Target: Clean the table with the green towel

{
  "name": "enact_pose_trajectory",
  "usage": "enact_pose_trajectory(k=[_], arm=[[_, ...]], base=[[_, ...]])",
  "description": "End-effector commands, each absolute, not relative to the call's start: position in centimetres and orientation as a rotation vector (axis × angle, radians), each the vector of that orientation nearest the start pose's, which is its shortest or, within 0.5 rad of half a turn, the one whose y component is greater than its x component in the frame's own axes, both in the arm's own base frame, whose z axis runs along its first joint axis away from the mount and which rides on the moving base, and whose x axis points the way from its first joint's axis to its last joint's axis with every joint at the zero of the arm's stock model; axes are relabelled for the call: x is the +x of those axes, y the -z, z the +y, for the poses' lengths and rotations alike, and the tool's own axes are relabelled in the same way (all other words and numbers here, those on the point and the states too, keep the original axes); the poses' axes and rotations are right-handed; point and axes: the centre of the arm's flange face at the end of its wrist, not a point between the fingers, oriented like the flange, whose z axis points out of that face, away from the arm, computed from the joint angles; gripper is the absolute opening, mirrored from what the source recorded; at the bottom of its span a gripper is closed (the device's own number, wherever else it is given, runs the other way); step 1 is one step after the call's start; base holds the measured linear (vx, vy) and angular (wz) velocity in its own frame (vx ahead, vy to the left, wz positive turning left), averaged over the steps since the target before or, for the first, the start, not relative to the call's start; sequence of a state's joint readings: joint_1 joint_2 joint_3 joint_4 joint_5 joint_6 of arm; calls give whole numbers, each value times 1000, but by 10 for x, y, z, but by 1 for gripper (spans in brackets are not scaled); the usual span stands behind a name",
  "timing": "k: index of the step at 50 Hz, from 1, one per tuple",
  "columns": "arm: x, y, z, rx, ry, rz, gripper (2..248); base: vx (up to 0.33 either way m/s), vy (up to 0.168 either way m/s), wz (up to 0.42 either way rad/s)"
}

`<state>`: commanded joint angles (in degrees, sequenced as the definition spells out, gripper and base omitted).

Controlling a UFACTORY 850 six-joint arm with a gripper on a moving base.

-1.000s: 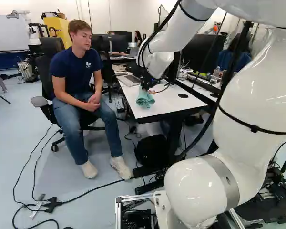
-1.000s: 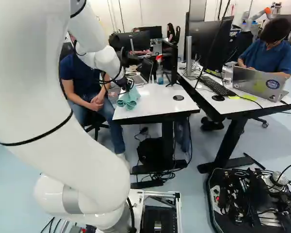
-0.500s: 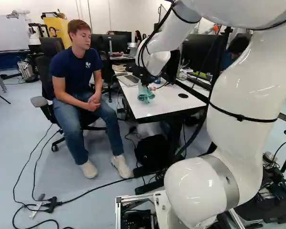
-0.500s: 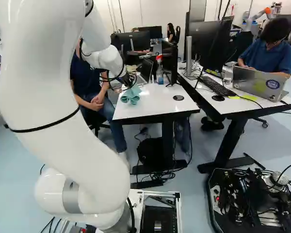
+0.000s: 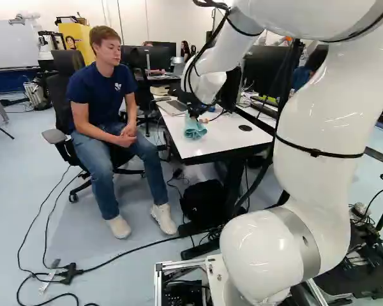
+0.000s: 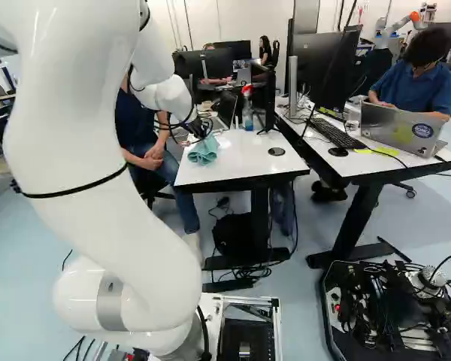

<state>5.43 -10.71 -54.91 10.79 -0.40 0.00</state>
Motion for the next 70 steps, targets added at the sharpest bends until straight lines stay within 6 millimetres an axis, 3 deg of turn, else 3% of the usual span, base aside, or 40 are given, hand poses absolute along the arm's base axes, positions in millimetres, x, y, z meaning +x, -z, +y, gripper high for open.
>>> enact_pose_trajectory(k=[39, 70], arm=[[589, -431, 46, -2864, 1036, 157, 32], [593, -427, 46, -2867, 1029, 159, 32]], base=[[0, 0, 0], [0, 0, 0]])
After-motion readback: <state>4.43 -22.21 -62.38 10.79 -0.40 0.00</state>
